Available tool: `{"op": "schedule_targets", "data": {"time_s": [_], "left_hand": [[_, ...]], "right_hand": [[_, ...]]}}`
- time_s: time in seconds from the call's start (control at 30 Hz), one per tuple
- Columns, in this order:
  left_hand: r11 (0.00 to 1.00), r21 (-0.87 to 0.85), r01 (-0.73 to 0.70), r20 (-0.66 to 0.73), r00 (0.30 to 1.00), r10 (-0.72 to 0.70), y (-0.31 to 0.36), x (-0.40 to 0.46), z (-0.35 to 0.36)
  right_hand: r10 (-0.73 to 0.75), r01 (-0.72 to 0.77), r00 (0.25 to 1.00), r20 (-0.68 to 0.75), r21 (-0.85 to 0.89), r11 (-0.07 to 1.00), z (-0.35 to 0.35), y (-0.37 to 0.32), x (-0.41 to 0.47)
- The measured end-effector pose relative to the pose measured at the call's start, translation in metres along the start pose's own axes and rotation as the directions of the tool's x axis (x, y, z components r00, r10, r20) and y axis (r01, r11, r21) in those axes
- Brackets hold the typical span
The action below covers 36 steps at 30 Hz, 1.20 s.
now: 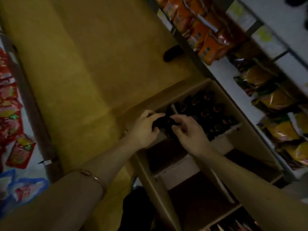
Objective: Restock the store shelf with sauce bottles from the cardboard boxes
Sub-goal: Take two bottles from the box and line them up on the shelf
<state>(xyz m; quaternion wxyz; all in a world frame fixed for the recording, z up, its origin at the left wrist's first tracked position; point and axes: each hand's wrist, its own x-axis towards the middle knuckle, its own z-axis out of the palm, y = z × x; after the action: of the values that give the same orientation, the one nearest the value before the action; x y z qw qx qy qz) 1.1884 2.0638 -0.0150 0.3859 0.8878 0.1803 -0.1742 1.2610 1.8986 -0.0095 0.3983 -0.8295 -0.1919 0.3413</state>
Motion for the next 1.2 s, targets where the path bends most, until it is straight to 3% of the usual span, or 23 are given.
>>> {"op": "schedule_targets", "data": {"time_s": [0.27,0.37,0.5,0.57,0.67,0.8,0.87,0.93,1.0,1.1,1.2], "left_hand": [[0.988,0.092,0.122,0.173,0.975,-0.136,-0.073,0.056,0.066],[0.984,0.158,0.085,0.166,0.98,-0.111,-0.081,0.061,0.083],[0.998,-0.031,0.053,0.018,0.998,-0.053,-0.093,0.071,0.098],[0.985,-0.122,0.118,-0.046,0.991,-0.124,-0.103,0.079,0.105],[0.919,-0.318,0.234,-0.073,0.96,-0.27,-0.116,0.09,0.117],[0.799,-0.526,0.29,-0.052,0.927,-0.371,-0.124,0.097,0.132],[0.778,-0.567,0.272,-0.009,0.942,-0.335,-0.127,0.094,0.138],[0.83,-0.511,0.225,0.002,0.965,-0.26,-0.131,0.091,0.142],[0.877,-0.436,0.2,0.016,0.976,-0.215,-0.132,0.091,0.148],[0.916,-0.386,0.104,-0.107,0.982,-0.157,-0.127,0.095,0.161],[0.943,-0.333,0.018,-0.154,0.985,-0.073,-0.13,0.103,0.174]], "right_hand": [[-0.061,0.059,0.998,-0.024,-0.076,0.995,0.062,0.081,0.043],[-0.075,0.072,0.997,-0.028,-0.097,0.993,0.075,0.105,0.049],[-0.094,0.063,0.983,-0.156,-0.195,0.979,0.086,0.124,0.055],[-0.081,0.023,0.965,-0.249,-0.23,0.973,0.088,0.133,0.057],[0.02,-0.066,0.963,-0.27,-0.16,0.985,0.089,0.144,0.059],[-0.055,-0.009,0.941,-0.332,-0.189,0.982,0.093,0.156,0.058],[-0.088,-0.007,0.925,-0.368,-0.249,0.969,0.099,0.158,0.058],[-0.088,-0.009,0.929,-0.36,-0.26,0.965,0.103,0.156,0.059],[0.001,-0.034,0.957,-0.29,-0.112,0.993,0.103,0.154,0.063],[0.164,-0.139,0.962,-0.22,0.126,0.982,0.104,0.161,0.072],[0.153,-0.124,0.956,-0.249,0.127,0.984,0.108,0.176,0.079]]}}
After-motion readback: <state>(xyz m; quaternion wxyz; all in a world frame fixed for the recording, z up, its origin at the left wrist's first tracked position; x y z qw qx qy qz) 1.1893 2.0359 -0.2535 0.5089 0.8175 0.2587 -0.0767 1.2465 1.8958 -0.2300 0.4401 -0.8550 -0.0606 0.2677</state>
